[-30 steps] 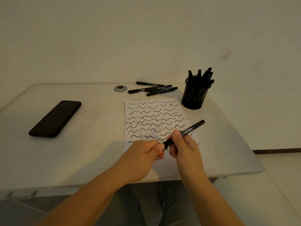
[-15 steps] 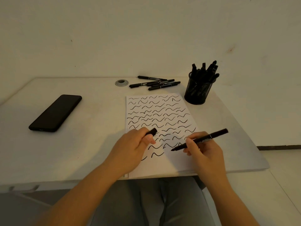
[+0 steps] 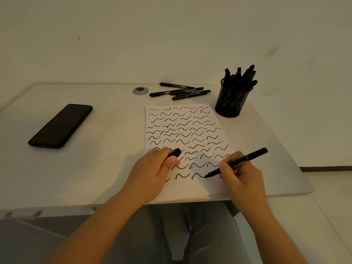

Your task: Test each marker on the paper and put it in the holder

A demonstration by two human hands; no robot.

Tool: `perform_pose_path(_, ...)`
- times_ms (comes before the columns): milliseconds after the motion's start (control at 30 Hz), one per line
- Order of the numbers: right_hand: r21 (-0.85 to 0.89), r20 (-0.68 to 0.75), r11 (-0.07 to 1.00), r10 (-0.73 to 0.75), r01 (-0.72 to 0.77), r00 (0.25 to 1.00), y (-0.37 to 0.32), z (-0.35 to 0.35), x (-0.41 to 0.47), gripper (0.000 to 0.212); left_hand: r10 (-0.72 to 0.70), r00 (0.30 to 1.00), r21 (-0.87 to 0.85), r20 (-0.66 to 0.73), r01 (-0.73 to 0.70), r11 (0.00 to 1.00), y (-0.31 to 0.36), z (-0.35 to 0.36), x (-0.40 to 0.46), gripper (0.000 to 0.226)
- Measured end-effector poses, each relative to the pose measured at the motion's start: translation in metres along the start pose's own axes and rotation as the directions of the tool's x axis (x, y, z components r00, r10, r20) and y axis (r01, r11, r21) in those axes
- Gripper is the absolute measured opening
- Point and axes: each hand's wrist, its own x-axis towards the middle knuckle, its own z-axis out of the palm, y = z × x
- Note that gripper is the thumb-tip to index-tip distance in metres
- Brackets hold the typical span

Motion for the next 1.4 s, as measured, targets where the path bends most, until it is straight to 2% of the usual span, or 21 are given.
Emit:
perform_pose_path(100, -0.012, -0.112, 1.000, -0.005, 0.004, 0.994, 0.000, -0.006, 0.000, 0.017, 0.001, 1.000, 0.024, 0.002, -0.002, 1.000, 0.002, -0.002, 0.000, 0.046)
perform_pose_path(200, 0.194, -0.203, 0.981, 0.070, -0.030, 0.977, -0.005, -0.012, -0.001, 0.011, 0.068, 0.997, 0.069, -0.036, -0.065, 0.996, 0.008, -0.001, -0.003, 0.041)
perform_pose_path(333, 0.473, -0.101, 0.869, 0.219, -0.147, 0.971, -0.014, -0.012, -0.001, 0.014, 0.137, 0.990, 0.096, -0.039, -0.133, 0.986, 0.019, 0.000, -0.008, 0.046)
perform_pose_path(467, 0.574, -0.018, 0.795, 0.251, -0.195, 0.968, -0.021, -0.004, -0.002, 0.014, 0.154, 0.987, 0.109, -0.035, -0.150, 0.983, 0.024, -0.001, -0.010, 0.041)
perform_pose_path(633, 0.593, 0.022, 0.774, 0.259, -0.221, 0.966, -0.025, 0.002, -0.002, 0.014, 0.171, 0.985, 0.103, -0.016, -0.168, 0.980, 0.025, -0.002, -0.011, 0.052)
perform_pose_path(767, 0.589, 0.053, 0.775, 0.244, -0.228, 0.968, -0.026, 0.006, -0.002, 0.013, 0.178, 0.984, 0.094, -0.008, -0.177, 0.980, 0.026, 0.000, -0.012, 0.044)
perform_pose_path(967, 0.543, 0.126, 0.810, 0.183, -0.222, 0.975, -0.027, 0.012, -0.004, 0.010, 0.194, 0.981, 0.110, 0.025, -0.196, 0.974, 0.030, 0.001, -0.013, 0.043)
perform_pose_path(1067, 0.526, 0.181, 0.820, 0.153, -0.227, 0.971, -0.029, 0.015, -0.005, 0.010, 0.160, 0.987, 0.046, 0.017, -0.161, 0.986, 0.033, 0.001, -0.012, 0.040)
perform_pose_path(1233, 0.520, 0.232, 0.827, 0.103, -0.213, 0.967, -0.032, 0.018, -0.003, 0.021, 0.136, 0.991, -0.036, 0.008, -0.135, 0.990, 0.036, -0.002, -0.012, 0.025)
perform_pose_path(1400, 0.548, 0.258, 0.814, 0.053, -0.192, 0.965, -0.029, 0.020, -0.005, 0.017, 0.130, 0.992, -0.108, 0.007, -0.128, 0.986, 0.036, -0.003, -0.013, 0.025)
